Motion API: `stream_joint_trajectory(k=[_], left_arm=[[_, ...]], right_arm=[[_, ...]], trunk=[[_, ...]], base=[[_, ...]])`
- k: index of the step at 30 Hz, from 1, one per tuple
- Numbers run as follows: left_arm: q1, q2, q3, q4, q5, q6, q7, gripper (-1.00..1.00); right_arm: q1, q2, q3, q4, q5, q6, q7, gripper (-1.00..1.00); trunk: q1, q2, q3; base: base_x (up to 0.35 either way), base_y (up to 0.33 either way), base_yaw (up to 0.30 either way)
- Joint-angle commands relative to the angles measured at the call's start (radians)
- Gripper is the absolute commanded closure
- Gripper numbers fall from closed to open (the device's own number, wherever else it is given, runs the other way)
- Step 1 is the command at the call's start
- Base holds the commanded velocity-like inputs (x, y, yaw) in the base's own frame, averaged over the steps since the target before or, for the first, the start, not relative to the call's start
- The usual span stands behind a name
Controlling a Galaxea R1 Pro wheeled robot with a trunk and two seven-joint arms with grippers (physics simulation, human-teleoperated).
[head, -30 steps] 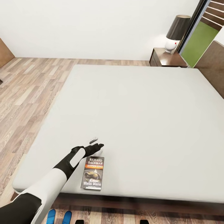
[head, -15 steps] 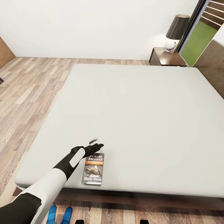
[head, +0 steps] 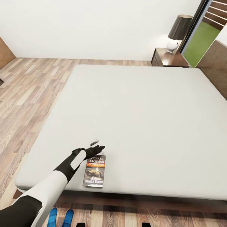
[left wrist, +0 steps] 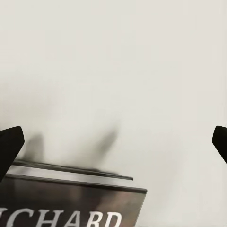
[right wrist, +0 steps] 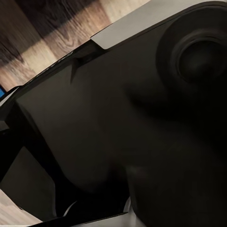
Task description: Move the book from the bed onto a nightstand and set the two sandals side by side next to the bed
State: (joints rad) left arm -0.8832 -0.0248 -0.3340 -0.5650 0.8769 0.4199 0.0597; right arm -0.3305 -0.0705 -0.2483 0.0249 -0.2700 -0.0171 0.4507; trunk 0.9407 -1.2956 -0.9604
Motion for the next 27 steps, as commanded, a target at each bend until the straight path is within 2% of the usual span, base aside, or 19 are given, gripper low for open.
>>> stream_joint_trajectory(k=[1,8,22,27], left_arm=[[0.000,0.001,-0.003,-0.001,0.010,0.002,0.006,-1.00],[0.000,0.000,-0.003,-0.001,0.010,0.002,0.006,-1.00],[0.000,0.002,-0.003,-0.001,0.010,0.002,0.006,-1.00],[0.000,0.002,-0.003,-0.002,0.010,0.002,0.006,-1.00]], right_arm=[[-0.001,-0.001,0.000,0.003,-0.008,-0.002,0.005,-1.00],[-0.001,0.000,0.000,0.003,-0.008,-0.002,0.005,-1.00],[-0.001,0.000,0.000,0.003,-0.006,-0.002,0.004,-1.00],[-0.001,0.000,0.000,0.003,-0.006,-0.002,0.004,-1.00]], trunk=[[0.000,0.000,-0.001],[0.000,0.000,-0.001],[0.000,0.000,-0.001],[0.000,0.000,-0.001]], base=[[-0.046,0.000,0.000],[-0.116,0.000,0.000],[-0.007,0.000,0.000],[-0.169,0.000,0.000]])
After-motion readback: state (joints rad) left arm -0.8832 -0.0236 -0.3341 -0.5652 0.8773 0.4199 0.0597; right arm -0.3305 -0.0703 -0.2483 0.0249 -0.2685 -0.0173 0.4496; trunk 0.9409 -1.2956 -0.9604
